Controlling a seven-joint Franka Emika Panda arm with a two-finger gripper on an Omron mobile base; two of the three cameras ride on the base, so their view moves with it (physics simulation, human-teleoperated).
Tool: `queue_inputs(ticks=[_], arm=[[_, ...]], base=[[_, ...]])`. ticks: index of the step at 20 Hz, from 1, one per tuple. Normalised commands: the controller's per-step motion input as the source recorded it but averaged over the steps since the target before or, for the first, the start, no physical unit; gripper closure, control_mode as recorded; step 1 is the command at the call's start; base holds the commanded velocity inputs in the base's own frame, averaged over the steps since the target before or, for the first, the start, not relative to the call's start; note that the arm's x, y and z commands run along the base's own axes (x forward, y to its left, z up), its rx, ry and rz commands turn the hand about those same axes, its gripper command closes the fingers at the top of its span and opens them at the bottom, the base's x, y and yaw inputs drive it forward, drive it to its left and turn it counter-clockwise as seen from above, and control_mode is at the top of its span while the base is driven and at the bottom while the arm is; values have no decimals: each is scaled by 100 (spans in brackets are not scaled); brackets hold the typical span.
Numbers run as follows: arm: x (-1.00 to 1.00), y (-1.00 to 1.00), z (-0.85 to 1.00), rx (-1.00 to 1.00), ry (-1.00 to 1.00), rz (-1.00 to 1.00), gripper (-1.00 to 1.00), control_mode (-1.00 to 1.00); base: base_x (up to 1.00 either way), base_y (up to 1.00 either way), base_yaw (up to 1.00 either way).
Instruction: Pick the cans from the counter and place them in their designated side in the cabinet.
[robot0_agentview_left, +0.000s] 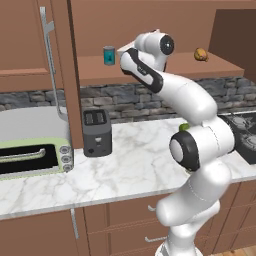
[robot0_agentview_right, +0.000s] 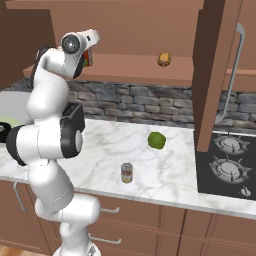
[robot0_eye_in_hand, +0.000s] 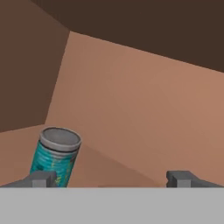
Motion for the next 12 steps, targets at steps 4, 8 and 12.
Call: queue_inputs(ticks=[4, 8, 12], arm=[[-30, -9, 12, 0, -13, 3, -100, -100], [-51, -3, 9, 0, -9, 1, -100, -100], [-69, 0, 3, 0, -2, 0, -100, -100]], base=[[0, 0, 0], [0, 0, 0], [0, 0, 0]])
